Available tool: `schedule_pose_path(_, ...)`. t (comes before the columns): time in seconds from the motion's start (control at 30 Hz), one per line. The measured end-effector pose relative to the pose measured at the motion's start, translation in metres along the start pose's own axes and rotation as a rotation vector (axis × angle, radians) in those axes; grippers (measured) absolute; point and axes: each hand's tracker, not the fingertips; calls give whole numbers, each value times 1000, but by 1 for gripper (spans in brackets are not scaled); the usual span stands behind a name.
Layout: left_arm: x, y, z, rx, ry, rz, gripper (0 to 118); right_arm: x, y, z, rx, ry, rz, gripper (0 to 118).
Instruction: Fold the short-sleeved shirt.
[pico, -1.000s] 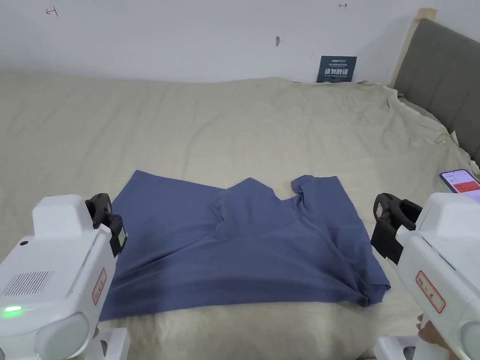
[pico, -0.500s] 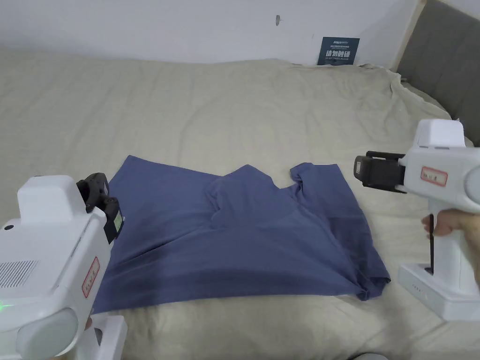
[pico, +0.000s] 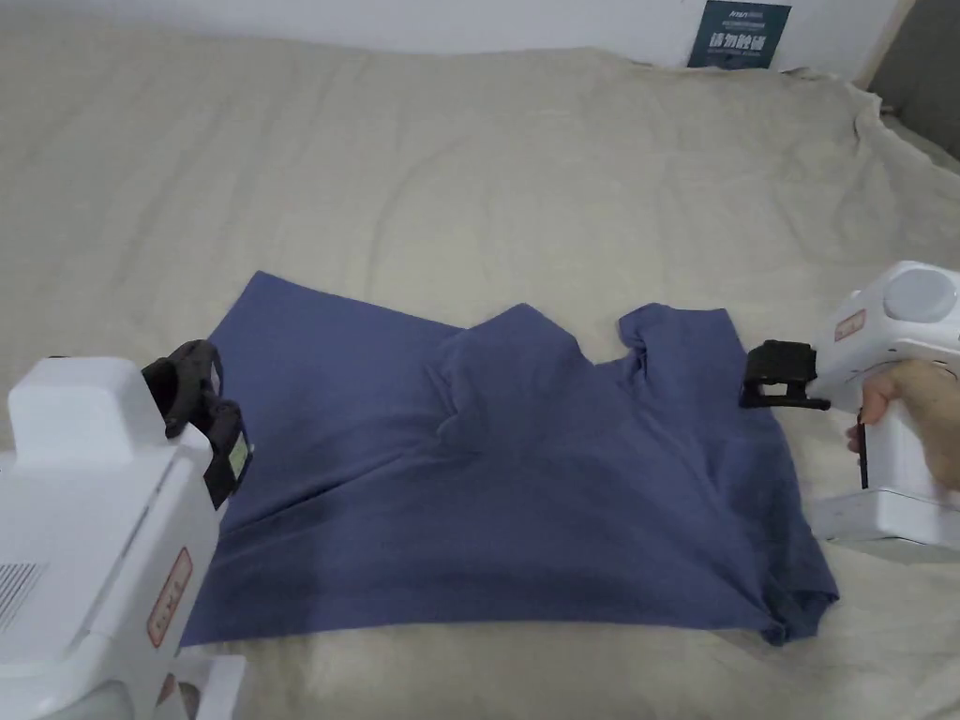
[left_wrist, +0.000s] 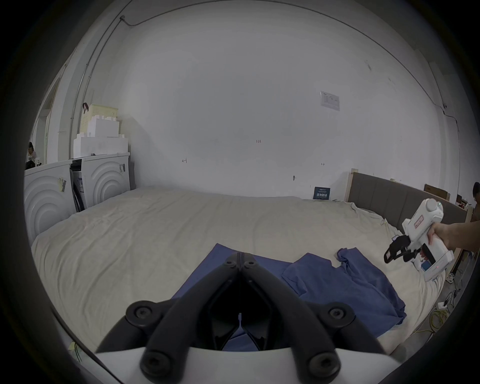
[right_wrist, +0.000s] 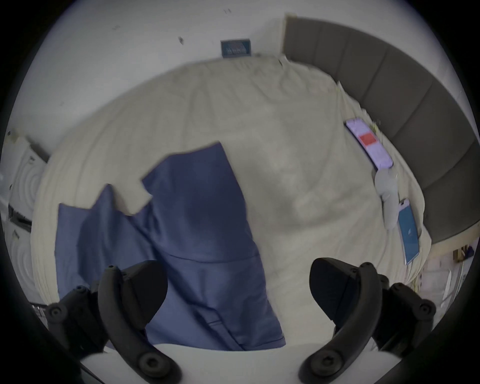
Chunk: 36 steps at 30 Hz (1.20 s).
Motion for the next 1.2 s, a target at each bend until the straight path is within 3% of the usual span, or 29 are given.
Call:
schedule_pose_path(0.13, 0, -6, -17, -30, 2, 17, 0, 7, 2, -28, -19, -20, -46, 93)
schedule_pose_path(0.23, 1, -12, -26, -52, 6, 20, 0, 7, 2, -41, -39, 19, -76, 78)
schedule_pose_path(0.37, 1, -18, -35, -79, 9, 26, 0, 1, 1, -52, -47, 18, -77, 47)
schedule_pose_path(0.47, 0, -22, -38, -94, 14, 24, 0, -2, -1, -56, -43, 5, -80, 4)
schedule_pose_path(0.7, -4, -19, -52, -131, 10, 76, 0, 3, -3, -43, 4, 22, -83, 3)
schedule_pose_path(0.73, -5, -16, -57, -130, 16, 93, 5, 2, -4, -39, 18, 24, -73, 3)
schedule_pose_path(0.8, -7, -8, -70, -141, 25, 146, 35, 1, -6, -32, 32, 28, -48, 3)
schedule_pose_path(0.83, -9, -3, -80, -144, 21, 179, 57, 1, -6, -30, 42, 32, -42, 3)
schedule_pose_path(0.87, -11, 3, -90, -154, 15, 205, 87, 1, -5, -27, 49, 34, -40, 3)
schedule_pose_path(0.9, -14, 12, -103, -177, 5, 226, 106, 1, -6, -24, 57, 39, -38, 3)
schedule_pose_path(0.93, -16, 20, -116, -194, -1, 231, 118, 1, -6, -21, 63, 44, -33, 3)
schedule_pose_path(1.1, -18, 66, -181, -255, 56, 146, 118, 1, -6, -8, 91, 62, -22, 3)
schedule_pose_path(1.2, -29, 88, -226, -337, 32, 178, 118, 0, -6, -3, 103, 79, -10, 3)
